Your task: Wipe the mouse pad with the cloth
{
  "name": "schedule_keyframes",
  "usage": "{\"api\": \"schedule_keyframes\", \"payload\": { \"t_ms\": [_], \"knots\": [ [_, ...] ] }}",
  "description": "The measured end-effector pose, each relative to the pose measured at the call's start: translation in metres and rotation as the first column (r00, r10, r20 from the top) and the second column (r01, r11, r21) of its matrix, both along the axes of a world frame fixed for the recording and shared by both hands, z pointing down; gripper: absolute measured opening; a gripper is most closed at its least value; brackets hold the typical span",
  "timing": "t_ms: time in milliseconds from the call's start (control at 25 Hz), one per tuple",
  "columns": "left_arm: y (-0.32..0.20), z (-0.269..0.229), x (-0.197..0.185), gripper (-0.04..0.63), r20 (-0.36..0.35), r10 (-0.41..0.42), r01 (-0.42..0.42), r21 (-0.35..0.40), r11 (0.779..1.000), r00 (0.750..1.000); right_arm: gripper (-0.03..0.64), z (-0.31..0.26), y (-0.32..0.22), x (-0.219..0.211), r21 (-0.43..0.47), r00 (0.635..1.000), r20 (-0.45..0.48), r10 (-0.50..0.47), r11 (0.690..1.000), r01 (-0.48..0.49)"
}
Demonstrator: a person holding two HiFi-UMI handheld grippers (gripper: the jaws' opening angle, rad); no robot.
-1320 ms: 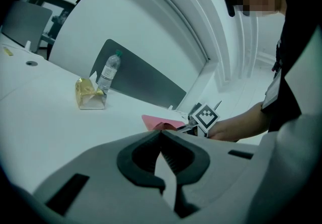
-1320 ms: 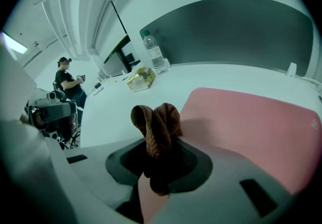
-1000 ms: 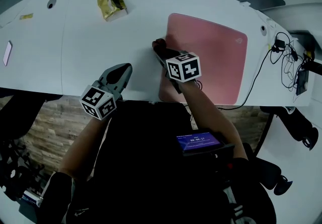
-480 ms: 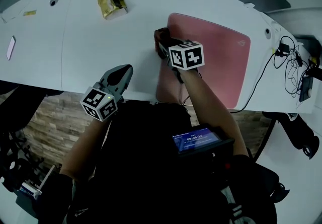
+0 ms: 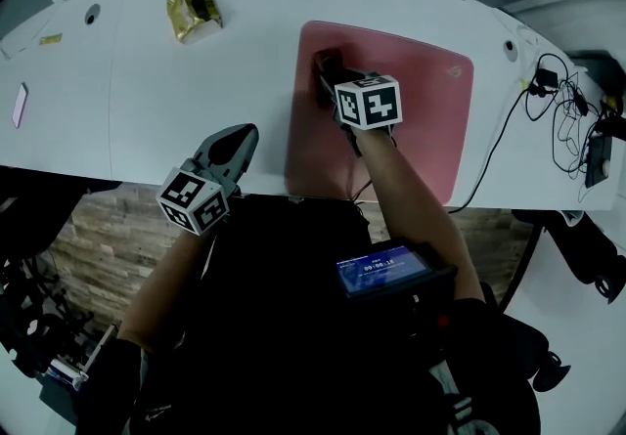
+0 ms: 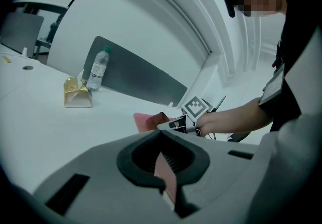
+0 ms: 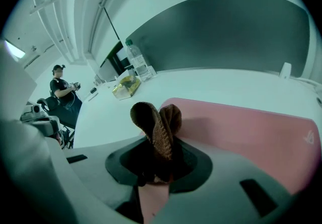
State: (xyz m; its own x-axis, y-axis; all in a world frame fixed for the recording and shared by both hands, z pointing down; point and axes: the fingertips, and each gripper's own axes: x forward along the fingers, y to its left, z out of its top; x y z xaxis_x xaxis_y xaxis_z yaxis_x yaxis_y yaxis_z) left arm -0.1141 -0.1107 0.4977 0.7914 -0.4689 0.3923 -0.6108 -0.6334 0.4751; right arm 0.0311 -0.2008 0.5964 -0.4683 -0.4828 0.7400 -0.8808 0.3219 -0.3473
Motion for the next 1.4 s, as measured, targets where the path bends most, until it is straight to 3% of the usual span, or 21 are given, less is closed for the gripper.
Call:
{"api": "schedule_keyframes", "payload": {
  "t_ms": [840, 1400],
  "knots": [
    [0.019, -0.004, 0.091, 0.009, 0.02, 0.06, -0.06, 0.022, 0.998, 0.998, 0.117, 0.001, 0.031, 0.136, 0.011, 0.991, -0.047, 0.124, 0.992, -0.124],
    [0.028, -0.001, 0.149, 0.009, 0.025, 0.125, -0.126, 0.023, 0.992, 0.992, 0.117, 0.003, 0.053, 0.23, 0.024, 0.967, -0.07, 0.245, 0.97, -0.244]
  ]
}}
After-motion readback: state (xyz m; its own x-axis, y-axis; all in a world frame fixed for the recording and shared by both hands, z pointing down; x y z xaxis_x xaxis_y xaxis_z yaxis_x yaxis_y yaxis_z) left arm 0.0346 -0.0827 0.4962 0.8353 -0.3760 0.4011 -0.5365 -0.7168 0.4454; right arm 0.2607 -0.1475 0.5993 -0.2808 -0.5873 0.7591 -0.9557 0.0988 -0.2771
